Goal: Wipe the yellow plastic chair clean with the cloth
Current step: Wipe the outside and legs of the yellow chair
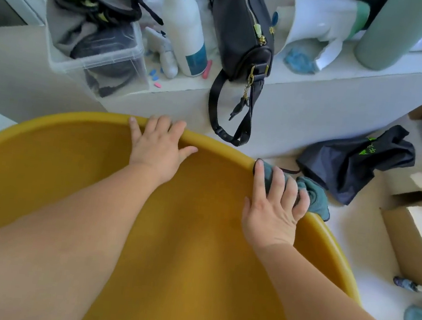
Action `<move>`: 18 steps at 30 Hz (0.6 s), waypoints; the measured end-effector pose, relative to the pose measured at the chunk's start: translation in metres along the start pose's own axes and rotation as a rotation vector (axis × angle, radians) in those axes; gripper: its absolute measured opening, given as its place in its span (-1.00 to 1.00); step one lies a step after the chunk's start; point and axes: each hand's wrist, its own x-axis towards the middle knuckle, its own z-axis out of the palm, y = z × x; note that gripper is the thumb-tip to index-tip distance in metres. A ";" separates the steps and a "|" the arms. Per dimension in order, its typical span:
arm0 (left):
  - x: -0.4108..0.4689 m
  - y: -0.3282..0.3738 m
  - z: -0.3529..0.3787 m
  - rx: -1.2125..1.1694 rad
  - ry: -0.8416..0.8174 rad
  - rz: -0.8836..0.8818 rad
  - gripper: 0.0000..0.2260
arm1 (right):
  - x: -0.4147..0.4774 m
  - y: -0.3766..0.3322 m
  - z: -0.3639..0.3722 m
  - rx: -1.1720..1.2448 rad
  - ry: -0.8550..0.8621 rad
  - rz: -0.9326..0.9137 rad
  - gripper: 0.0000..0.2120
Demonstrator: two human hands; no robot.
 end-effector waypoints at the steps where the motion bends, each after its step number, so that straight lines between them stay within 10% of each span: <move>1: 0.002 -0.002 -0.001 -0.003 0.003 -0.002 -0.49 | 0.002 -0.003 0.001 -0.003 0.001 -0.020 -0.16; 18: 0.047 -0.059 -0.008 -0.006 0.181 -0.041 -0.51 | 0.116 -0.060 0.005 -0.088 -0.082 -0.280 -0.12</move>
